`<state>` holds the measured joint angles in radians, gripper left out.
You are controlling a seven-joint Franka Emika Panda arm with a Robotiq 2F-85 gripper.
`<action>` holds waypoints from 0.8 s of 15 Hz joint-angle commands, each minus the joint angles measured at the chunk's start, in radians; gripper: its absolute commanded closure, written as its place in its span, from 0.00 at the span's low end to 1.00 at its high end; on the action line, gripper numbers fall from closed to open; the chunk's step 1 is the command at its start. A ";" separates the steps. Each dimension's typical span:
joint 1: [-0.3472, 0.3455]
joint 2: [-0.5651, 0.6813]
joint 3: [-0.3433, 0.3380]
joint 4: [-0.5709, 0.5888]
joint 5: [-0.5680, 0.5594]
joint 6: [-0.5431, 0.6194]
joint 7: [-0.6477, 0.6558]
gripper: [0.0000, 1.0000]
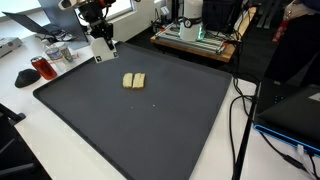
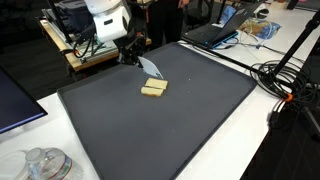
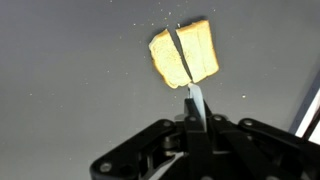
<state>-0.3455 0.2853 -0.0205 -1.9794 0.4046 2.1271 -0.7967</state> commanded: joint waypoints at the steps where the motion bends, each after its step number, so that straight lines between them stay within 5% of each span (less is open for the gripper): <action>1: -0.031 -0.056 -0.017 -0.102 0.163 0.026 -0.174 0.99; 5: -0.042 -0.092 -0.065 -0.189 0.324 0.049 -0.292 0.99; 12: -0.002 -0.186 -0.137 -0.346 0.416 0.167 -0.333 0.99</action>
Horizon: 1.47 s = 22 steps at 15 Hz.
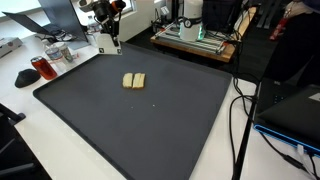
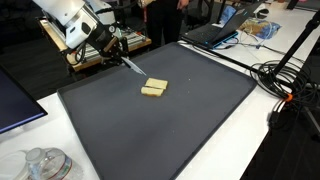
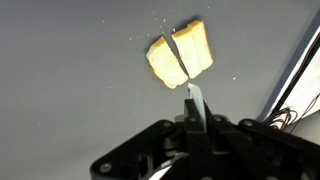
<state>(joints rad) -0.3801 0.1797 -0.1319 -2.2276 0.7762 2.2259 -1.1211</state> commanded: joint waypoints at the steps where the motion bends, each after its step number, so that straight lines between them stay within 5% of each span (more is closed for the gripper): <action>1: 0.045 -0.100 -0.029 -0.129 0.040 0.106 0.015 0.99; 7: 0.138 -0.198 -0.014 -0.293 -0.024 0.393 0.209 0.99; 13: 0.217 -0.245 0.047 -0.387 -0.140 0.552 0.445 0.99; 17: 0.257 -0.212 0.071 -0.394 -0.454 0.615 0.748 0.99; 22: 0.281 -0.206 0.077 -0.331 -0.877 0.514 1.093 0.99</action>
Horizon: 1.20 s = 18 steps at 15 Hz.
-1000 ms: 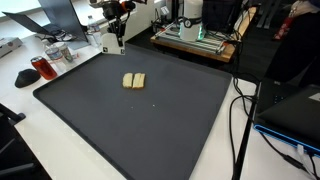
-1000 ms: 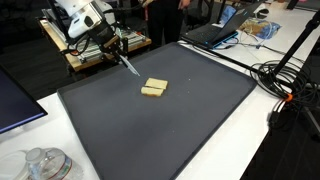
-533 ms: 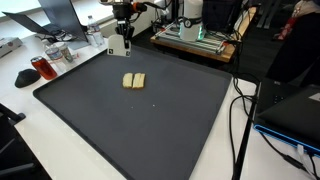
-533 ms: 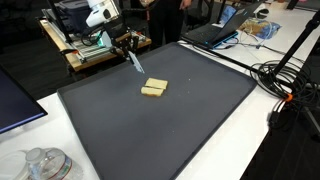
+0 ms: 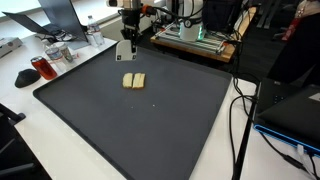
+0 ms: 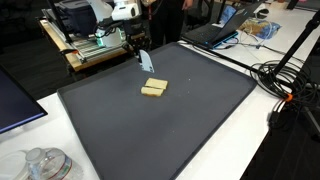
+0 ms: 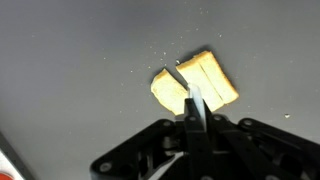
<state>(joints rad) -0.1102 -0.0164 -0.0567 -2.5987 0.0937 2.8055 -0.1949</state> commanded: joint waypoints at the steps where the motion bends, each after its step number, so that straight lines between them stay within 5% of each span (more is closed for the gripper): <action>1: 0.020 -0.027 0.012 0.062 -0.279 -0.119 0.244 0.99; 6: 0.094 -0.011 0.088 0.226 -0.425 -0.382 0.395 0.99; 12: 0.152 0.102 0.121 0.469 -0.399 -0.678 0.369 0.99; 18: 0.136 0.200 0.082 0.611 -0.290 -0.757 0.409 0.99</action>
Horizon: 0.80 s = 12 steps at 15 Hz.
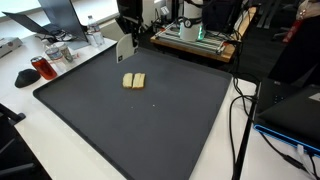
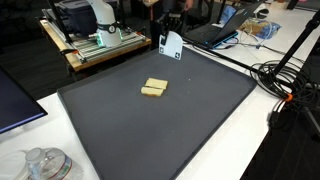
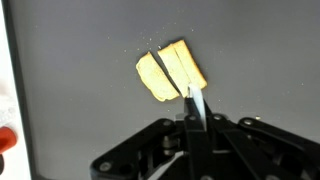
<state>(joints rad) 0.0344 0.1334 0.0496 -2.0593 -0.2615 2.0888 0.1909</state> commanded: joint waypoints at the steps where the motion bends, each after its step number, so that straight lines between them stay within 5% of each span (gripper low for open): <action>1: -0.018 0.054 -0.036 0.067 0.088 -0.029 0.032 0.99; 12: -0.074 0.077 -0.102 -0.074 0.233 0.138 0.034 0.99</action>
<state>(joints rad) -0.0404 0.2037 -0.0498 -2.0831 -0.0600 2.1509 0.2270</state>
